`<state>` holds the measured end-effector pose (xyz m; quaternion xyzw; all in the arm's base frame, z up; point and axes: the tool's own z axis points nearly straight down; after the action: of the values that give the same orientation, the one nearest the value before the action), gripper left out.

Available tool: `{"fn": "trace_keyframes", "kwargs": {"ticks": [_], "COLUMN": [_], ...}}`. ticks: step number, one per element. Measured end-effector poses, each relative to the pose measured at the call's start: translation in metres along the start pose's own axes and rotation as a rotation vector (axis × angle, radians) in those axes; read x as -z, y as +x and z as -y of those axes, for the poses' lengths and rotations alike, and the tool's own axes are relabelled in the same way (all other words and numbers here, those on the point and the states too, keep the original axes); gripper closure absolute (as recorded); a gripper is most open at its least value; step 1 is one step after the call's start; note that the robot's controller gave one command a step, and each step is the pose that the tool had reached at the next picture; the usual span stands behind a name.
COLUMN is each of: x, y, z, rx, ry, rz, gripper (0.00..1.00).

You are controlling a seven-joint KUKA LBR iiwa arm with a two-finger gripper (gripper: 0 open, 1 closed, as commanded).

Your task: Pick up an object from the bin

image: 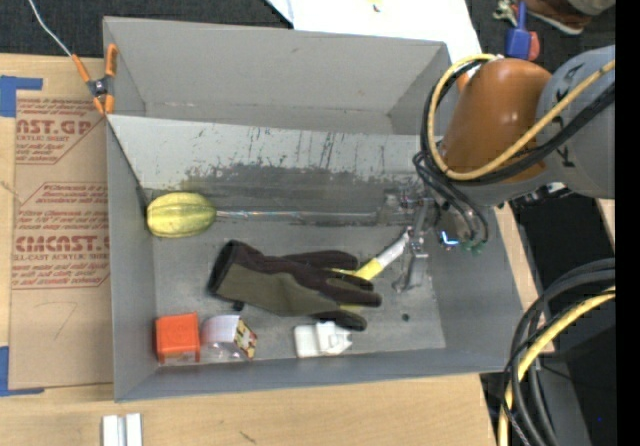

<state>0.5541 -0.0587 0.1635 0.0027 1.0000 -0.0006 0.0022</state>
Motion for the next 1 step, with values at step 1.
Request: {"fn": "trace_keyframes", "kwargs": {"ticks": [1], "x": [-0.0084], "y": [0.0306], "z": [-0.0038], "rx": [0.186], "ry": [-0.002], "rz": [-0.006], "gripper": [0.0]}}
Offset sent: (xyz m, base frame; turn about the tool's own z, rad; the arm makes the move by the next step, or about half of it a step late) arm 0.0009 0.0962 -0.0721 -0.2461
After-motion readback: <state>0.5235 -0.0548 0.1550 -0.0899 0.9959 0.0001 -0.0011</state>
